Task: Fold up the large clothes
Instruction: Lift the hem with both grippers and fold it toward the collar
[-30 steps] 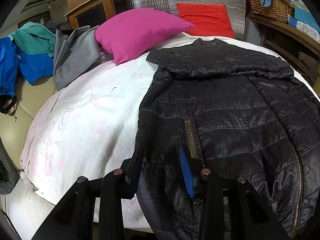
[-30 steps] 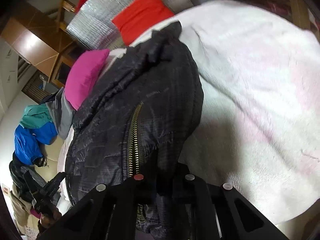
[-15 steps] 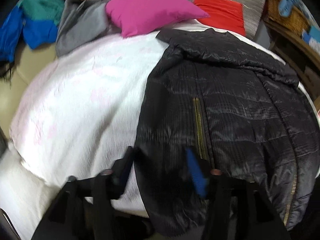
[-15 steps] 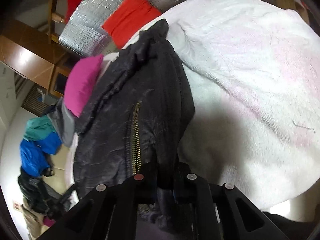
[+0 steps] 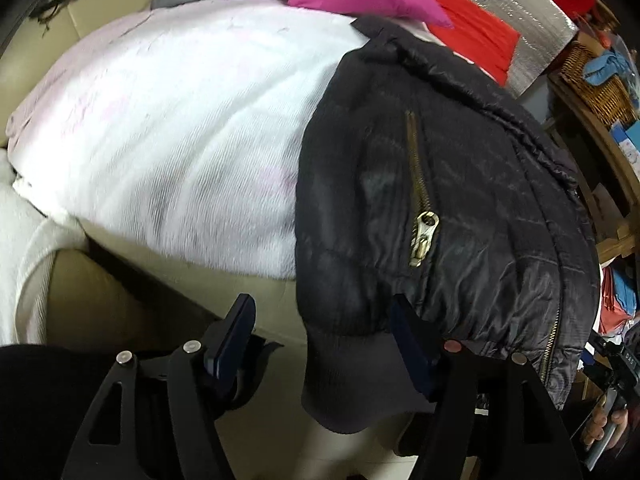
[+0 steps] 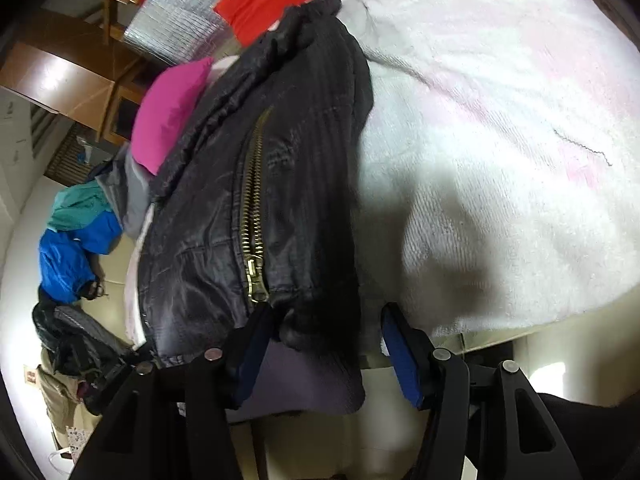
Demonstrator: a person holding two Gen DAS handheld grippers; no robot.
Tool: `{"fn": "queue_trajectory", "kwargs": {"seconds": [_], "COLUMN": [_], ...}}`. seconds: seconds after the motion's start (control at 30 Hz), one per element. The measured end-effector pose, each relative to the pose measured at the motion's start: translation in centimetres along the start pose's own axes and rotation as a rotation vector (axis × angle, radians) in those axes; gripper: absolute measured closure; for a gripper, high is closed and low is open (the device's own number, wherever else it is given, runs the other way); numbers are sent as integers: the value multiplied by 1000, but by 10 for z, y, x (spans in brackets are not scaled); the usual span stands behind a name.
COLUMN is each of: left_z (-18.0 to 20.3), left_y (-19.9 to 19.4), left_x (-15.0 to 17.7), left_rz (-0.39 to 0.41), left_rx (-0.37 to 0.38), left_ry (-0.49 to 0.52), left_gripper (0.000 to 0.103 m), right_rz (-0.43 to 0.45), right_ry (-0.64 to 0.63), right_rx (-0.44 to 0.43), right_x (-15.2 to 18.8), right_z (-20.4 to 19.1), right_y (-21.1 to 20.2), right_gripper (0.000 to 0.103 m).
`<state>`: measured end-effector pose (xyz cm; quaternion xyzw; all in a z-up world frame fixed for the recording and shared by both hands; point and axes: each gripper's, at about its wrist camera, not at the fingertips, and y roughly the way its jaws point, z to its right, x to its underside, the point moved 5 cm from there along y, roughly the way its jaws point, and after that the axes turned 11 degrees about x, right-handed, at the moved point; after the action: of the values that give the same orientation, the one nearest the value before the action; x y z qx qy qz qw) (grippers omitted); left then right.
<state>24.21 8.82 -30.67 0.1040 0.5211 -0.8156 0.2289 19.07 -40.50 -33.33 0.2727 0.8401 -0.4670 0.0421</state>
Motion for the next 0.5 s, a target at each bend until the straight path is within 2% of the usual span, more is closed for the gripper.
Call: {"fn": "queue_trajectory", "kwargs": {"seconds": [0.13,0.17,0.23,0.27,0.3,0.33,0.43,0.5], "left_z": [2,2,1,2,2,3,4,5], "left_y": [-2,-3,0,0,1,2,3,3], "left_x": [0,0,1,1,1,1,1,2], "left_rz": [23,28,32,35,33,26,20,12], "left_rx": [2,2,8,14,15,22,30,39], "left_ry": [11,17,24,29,33,35,40,34], "left_gripper": [33,33,34,41,46,54,56,56], "right_rz": [17,21,23,30,39,49,99,102], "right_ry": [29,26,0,-28,-60,-81,-114,-107], "right_rx": [-31,-44,-22,-6,-2,-8,-87,-101], "right_x": [-1,-2,-3,-2,0,1,2,2], "right_z": [4,1,-6,-10,-15,-19,-29,-27], "right_y": [5,6,8,8,6,2,-15,-17], "right_gripper": [44,55,65,73,77,77,78,78]}}
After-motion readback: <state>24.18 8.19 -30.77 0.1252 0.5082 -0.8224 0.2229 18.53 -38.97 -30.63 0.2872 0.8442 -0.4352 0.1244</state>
